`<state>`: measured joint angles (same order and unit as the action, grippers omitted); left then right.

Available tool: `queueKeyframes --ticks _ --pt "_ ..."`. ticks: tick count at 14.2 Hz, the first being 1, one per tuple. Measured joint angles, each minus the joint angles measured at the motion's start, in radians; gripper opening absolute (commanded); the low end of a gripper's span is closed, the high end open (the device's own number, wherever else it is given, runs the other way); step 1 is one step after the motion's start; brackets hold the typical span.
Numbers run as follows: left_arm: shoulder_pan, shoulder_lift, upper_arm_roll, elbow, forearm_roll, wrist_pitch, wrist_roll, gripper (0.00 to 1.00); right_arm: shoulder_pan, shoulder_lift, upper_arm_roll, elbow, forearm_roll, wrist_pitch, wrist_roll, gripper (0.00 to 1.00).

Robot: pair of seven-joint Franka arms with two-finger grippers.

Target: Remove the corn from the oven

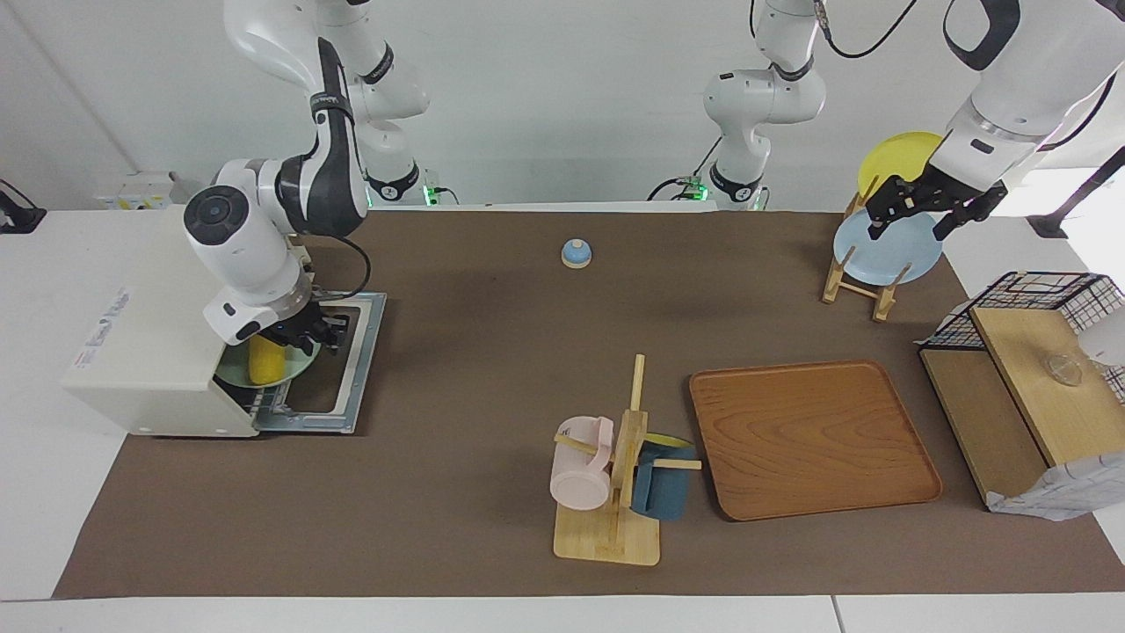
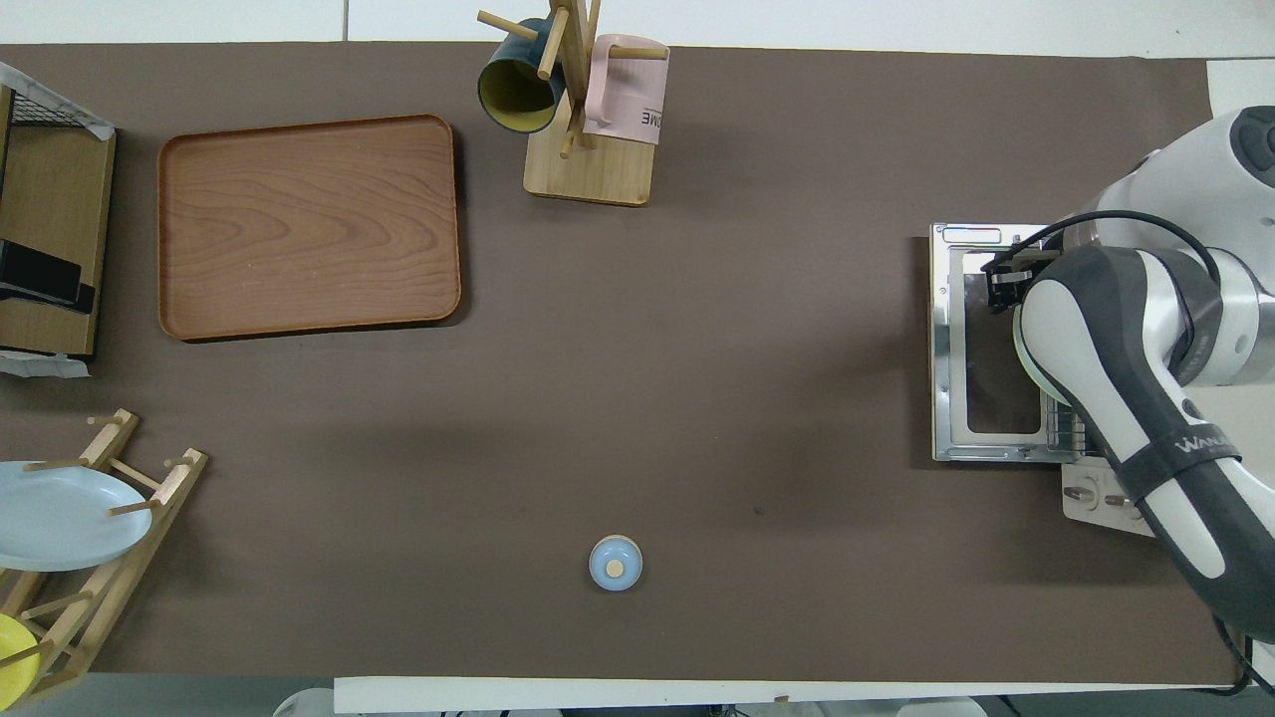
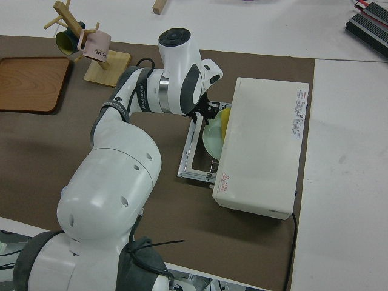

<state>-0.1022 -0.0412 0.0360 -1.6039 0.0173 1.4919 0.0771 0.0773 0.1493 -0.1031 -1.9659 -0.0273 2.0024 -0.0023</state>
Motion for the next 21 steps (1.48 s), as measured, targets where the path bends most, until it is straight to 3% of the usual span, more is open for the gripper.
queueKeyframes --ticks 2,5,6,10,13,15,18,21 --pt "-0.001 0.0 -0.001 0.0 0.0 -0.003 0.0 1.0 -0.006 -0.004 0.0 -0.037 -0.001 0.035 -0.02 0.36" --pt "-0.002 0.0 -0.001 0.0 0.0 -0.004 0.0 1.0 -0.016 -0.012 0.0 -0.085 -0.036 0.081 -0.051 0.06" --pt "-0.002 0.0 -0.001 0.0 0.0 -0.009 0.0 1.0 -0.016 -0.013 0.0 -0.088 -0.061 0.081 -0.055 0.0" --pt "0.002 -0.006 0.0 0.0 0.0 -0.085 0.0 1.0 0.038 -0.03 0.008 -0.052 -0.149 0.008 -0.054 0.0" --pt "0.003 -0.01 0.0 0.0 0.0 -0.095 0.0 1.0 0.196 -0.011 0.017 0.091 -0.127 -0.131 0.113 0.0" --pt "0.003 -0.011 0.0 0.0 0.0 -0.095 0.0 1.0 0.358 0.056 0.026 0.264 -0.063 -0.241 0.333 0.0" --pt "0.005 -0.011 0.001 -0.001 0.0 -0.094 0.0 1.0 0.552 0.253 0.034 0.542 -0.018 -0.318 0.614 0.0" --pt "0.016 -0.011 0.003 -0.001 0.0 -0.094 -0.001 1.0 0.619 0.449 0.078 0.71 0.019 -0.212 0.803 0.0"
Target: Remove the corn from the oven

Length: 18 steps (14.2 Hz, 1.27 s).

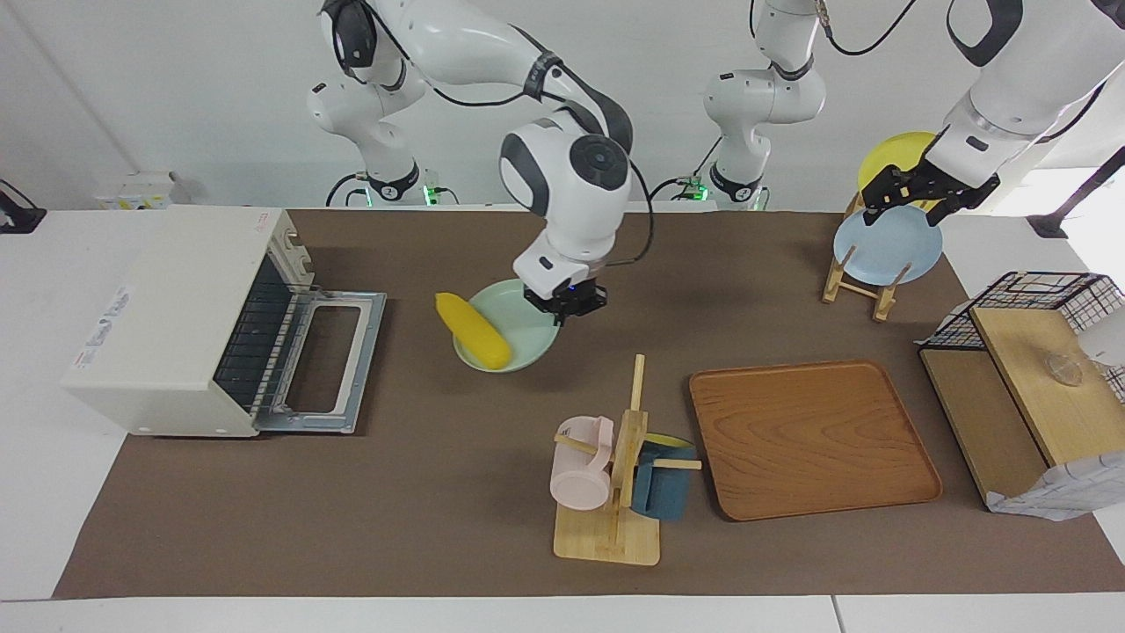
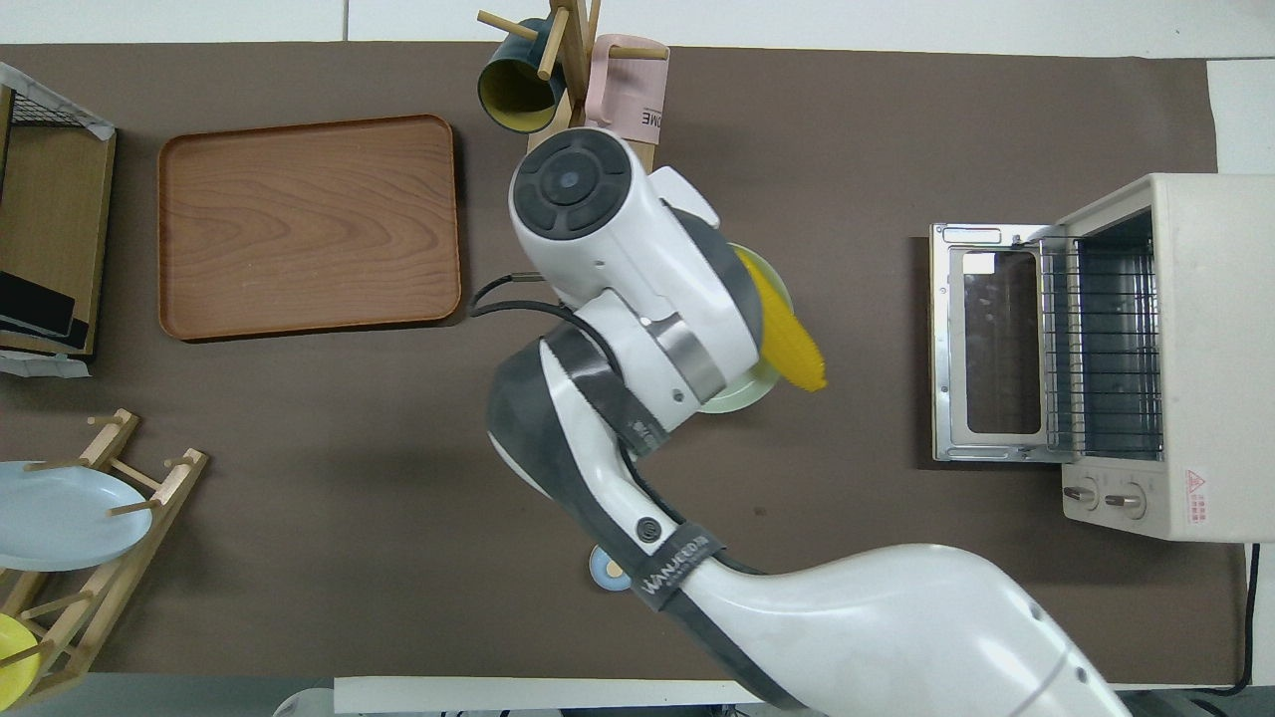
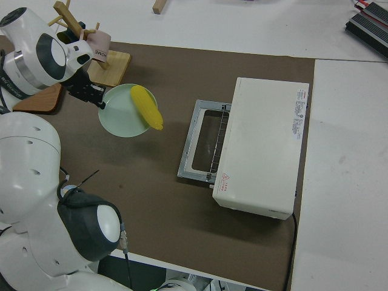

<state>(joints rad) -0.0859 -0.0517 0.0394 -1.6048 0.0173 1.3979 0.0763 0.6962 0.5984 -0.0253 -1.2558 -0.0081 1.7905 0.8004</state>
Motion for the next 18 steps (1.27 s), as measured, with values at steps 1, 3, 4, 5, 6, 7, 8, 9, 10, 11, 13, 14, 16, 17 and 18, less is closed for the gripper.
queueKeyframes --ticks 1,3,4,5,6,7,8,9,10,11,13,14,16,17,18 --pt "0.006 0.0 0.002 0.0 0.0 0.0 0.0 1.0 0.006 0.053 0.022 0.03 0.002 0.055 0.05 0.02" --pt "0.013 0.0 0.002 -0.001 0.0 0.0 0.0 1.0 0.032 0.142 0.042 0.079 0.003 0.141 0.137 0.44" --pt "0.014 0.0 0.002 -0.001 0.0 0.0 0.0 1.0 0.047 0.169 0.043 0.095 0.003 0.155 0.165 0.74" --pt "0.014 0.0 0.002 -0.004 0.0 0.001 0.0 1.0 0.053 0.18 0.042 0.107 0.002 0.145 0.179 0.82" --pt "0.014 0.0 0.002 -0.008 0.0 0.002 0.0 1.0 0.053 0.179 0.04 0.117 0.002 0.115 0.183 0.84" --pt "0.014 -0.001 0.002 -0.014 0.0 0.005 0.0 1.0 0.046 0.171 0.034 0.134 0.001 0.074 0.183 0.84" --pt "0.014 -0.006 0.002 -0.028 0.0 0.018 -0.006 1.0 0.034 0.15 0.025 0.147 -0.001 0.033 0.175 0.83" --pt "0.013 -0.018 0.0 -0.063 0.0 0.058 -0.028 1.0 0.008 0.114 0.018 0.15 -0.004 -0.026 0.148 0.79" --pt "0.006 -0.04 -0.005 -0.124 -0.002 0.133 -0.079 1.0 -0.034 0.067 0.014 0.138 -0.006 -0.095 0.087 0.73" --pt "-0.021 -0.071 -0.011 -0.213 -0.005 0.229 -0.165 1.0 -0.092 0.006 0.012 0.097 -0.006 -0.145 -0.005 0.67" --pt "-0.164 -0.124 -0.023 -0.406 -0.006 0.419 -0.412 1.0 -0.234 -0.147 0.012 -0.112 -0.005 -0.109 -0.225 0.44" --pt "-0.256 -0.126 -0.03 -0.471 -0.006 0.504 -0.546 1.0 -0.296 -0.212 0.012 -0.233 -0.005 -0.042 -0.314 0.31" --pt "-0.42 -0.081 -0.041 -0.536 -0.005 0.655 -0.804 1.0 -0.383 -0.304 0.013 -0.476 -0.004 0.129 -0.442 0.01" --pt "-0.476 -0.04 -0.043 -0.542 -0.004 0.719 -0.898 1.0 -0.408 -0.334 0.013 -0.58 -0.008 0.2 -0.487 0.0" --pt "-0.518 0.01 -0.044 -0.541 -0.004 0.78 -0.976 1.0 -0.432 -0.357 0.013 -0.663 -0.019 0.246 -0.531 0.0"
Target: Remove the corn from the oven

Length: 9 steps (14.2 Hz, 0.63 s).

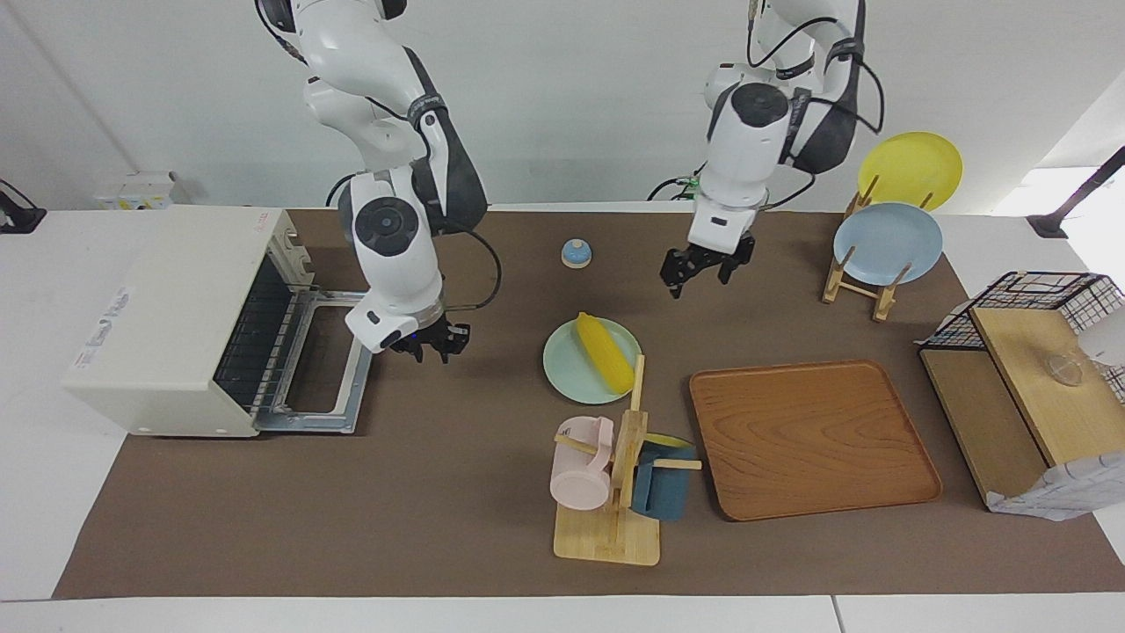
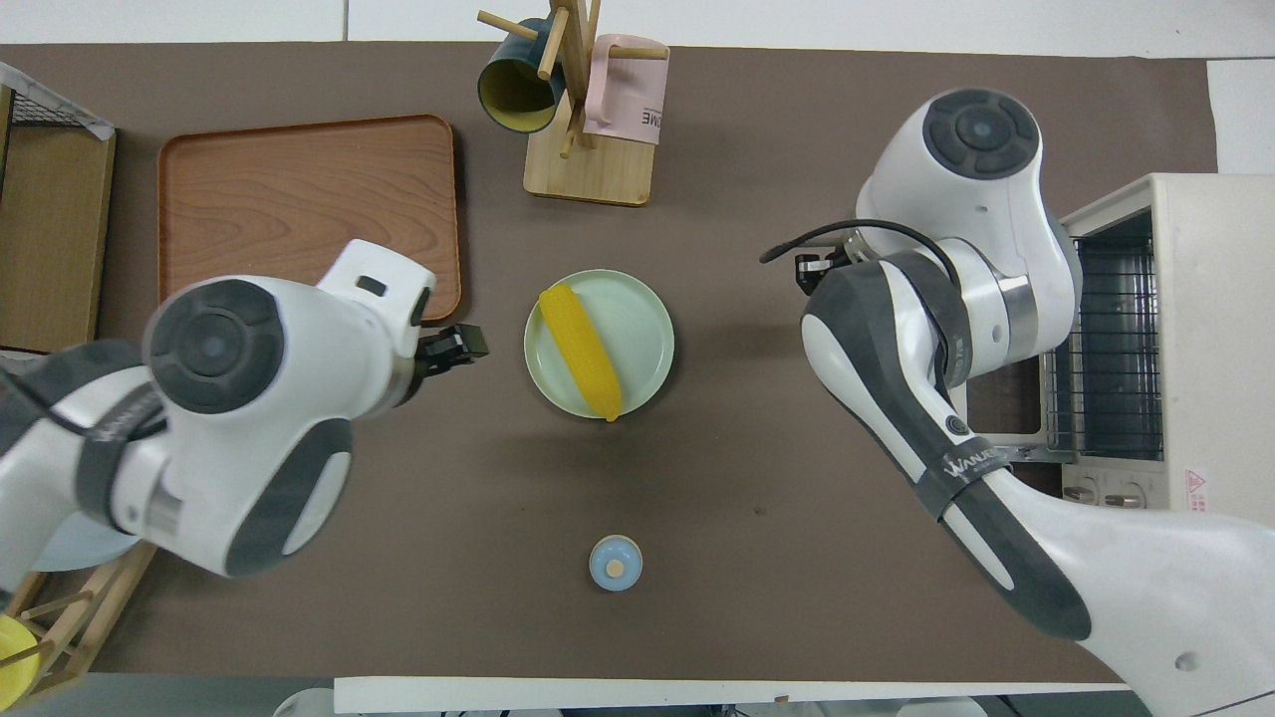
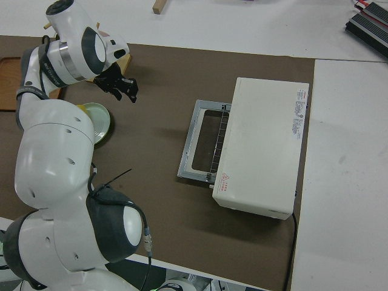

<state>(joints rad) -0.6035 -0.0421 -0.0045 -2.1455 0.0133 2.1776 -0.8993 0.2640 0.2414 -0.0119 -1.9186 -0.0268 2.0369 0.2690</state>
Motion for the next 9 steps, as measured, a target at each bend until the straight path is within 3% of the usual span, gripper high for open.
queueKeyframes --ticks 4,9 --pt "-0.051 0.177 0.001 0.035 0.0 0.181 -0.175 1.0 -0.079 -0.037 0.0 -0.152 -0.087 0.067 -0.081 0.0" --pt "-0.081 0.325 0.002 0.164 0.0 0.206 -0.273 0.98 -0.085 -0.034 0.002 -0.184 -0.126 0.094 -0.081 0.0"
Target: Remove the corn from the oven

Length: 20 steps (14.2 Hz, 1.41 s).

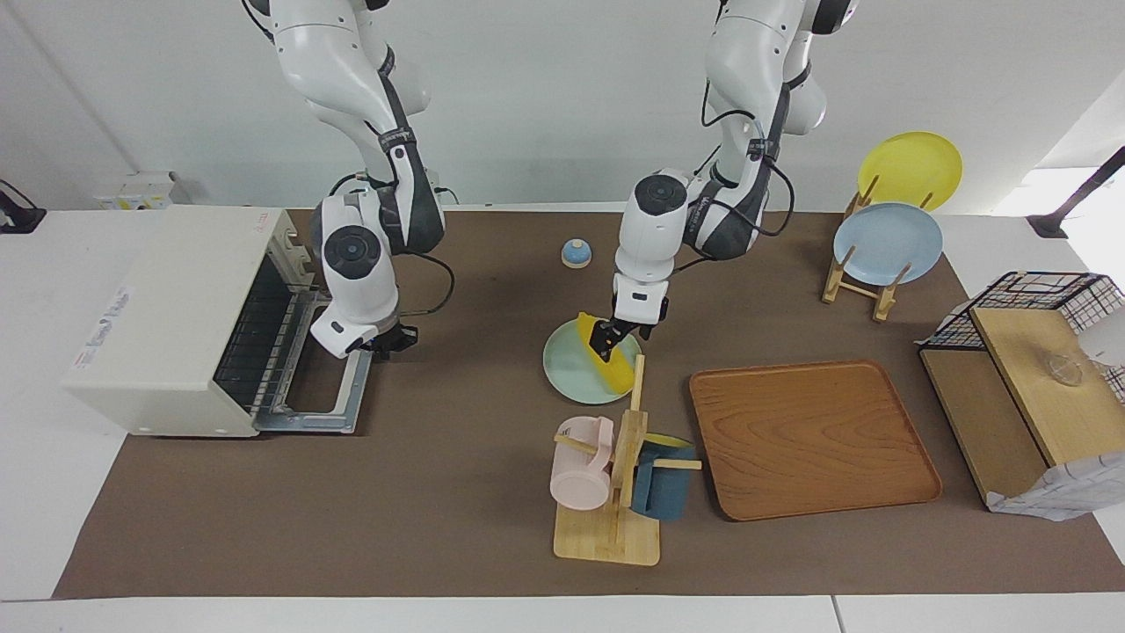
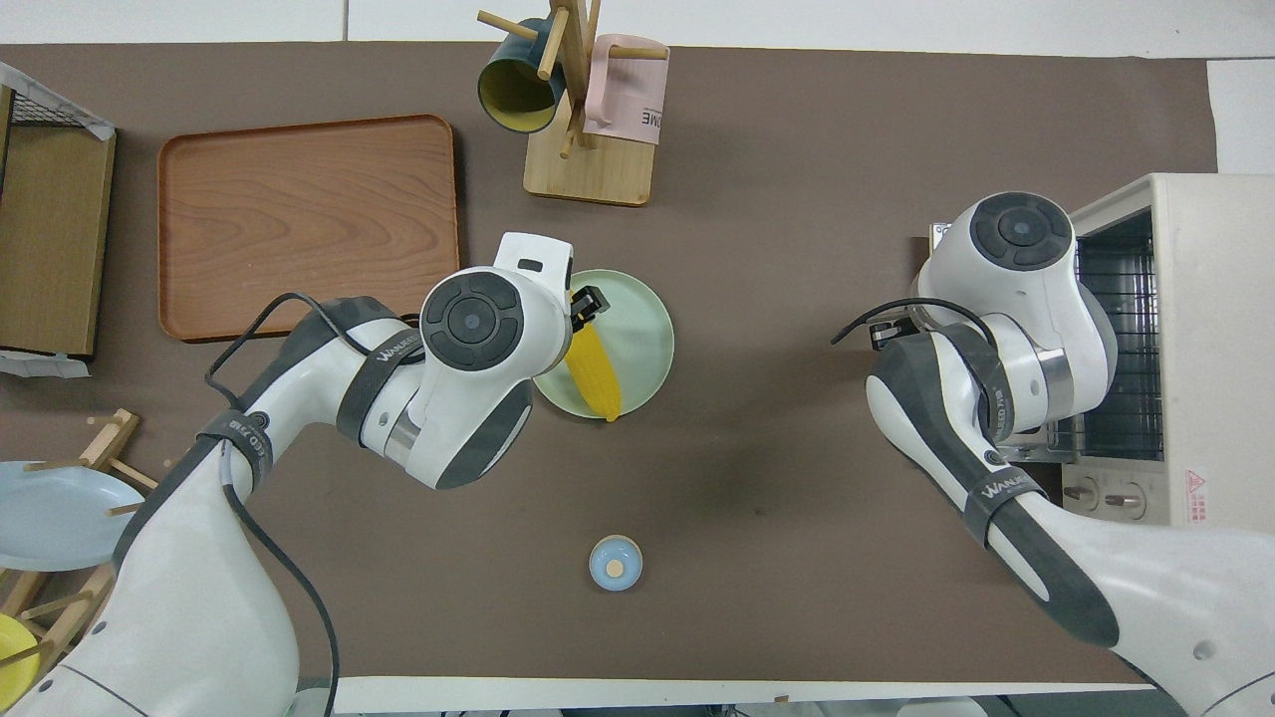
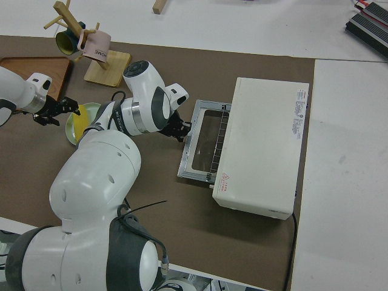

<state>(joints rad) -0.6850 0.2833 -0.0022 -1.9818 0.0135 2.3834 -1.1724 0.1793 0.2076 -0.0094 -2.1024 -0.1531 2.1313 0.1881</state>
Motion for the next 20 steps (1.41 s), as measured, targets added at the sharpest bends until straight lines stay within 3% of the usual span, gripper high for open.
queueKeyframes --ticks 1,3,7,11,13,15,16,17,18,19,20 --pt "-0.005 0.015 0.0 0.012 0.0 0.0 -0.002 0.9 -0.003 0.0 0.0 0.0 -0.008 0.0 0.0 0.0" --pt "-0.014 0.038 0.0 0.016 0.0 0.01 -0.004 0.03 -0.014 0.0 0.0 -0.002 -0.031 0.001 0.0 0.0" --pt "-0.034 0.059 0.001 0.032 0.0 -0.007 -0.007 0.0 -0.012 0.003 0.023 0.0 -0.108 -0.007 -0.001 0.0" --pt "-0.002 0.037 0.041 0.108 0.026 -0.168 0.106 0.0 -0.014 -0.006 0.038 0.109 -0.147 -0.165 -0.11 0.0" --pt "0.119 0.005 0.058 0.117 0.031 -0.258 0.358 0.0 -0.049 -0.045 0.034 0.183 -0.146 -0.27 -0.223 0.0" --pt "0.269 0.004 0.062 0.117 0.031 -0.264 0.621 0.0 -0.108 -0.109 0.027 0.204 -0.154 -0.326 -0.335 0.01" --pt "0.319 0.014 0.063 0.12 0.031 -0.26 0.701 0.0 -0.141 -0.133 0.022 0.205 -0.16 -0.331 -0.382 0.06" --pt "0.353 0.037 0.062 0.135 0.031 -0.255 0.749 0.0 -0.171 -0.149 0.016 0.205 -0.162 -0.331 -0.418 0.28" --pt "0.371 0.068 0.062 0.162 0.031 -0.248 0.776 0.0 -0.189 -0.159 0.011 0.208 -0.16 -0.331 -0.437 0.73" --pt "0.38 0.107 0.062 0.198 0.031 -0.228 0.796 0.07 -0.199 -0.167 0.007 0.216 -0.143 -0.337 -0.441 1.0" --pt "0.38 0.143 0.061 0.228 0.031 -0.198 0.808 0.19 -0.202 -0.176 0.004 0.233 -0.102 -0.356 -0.44 1.0"
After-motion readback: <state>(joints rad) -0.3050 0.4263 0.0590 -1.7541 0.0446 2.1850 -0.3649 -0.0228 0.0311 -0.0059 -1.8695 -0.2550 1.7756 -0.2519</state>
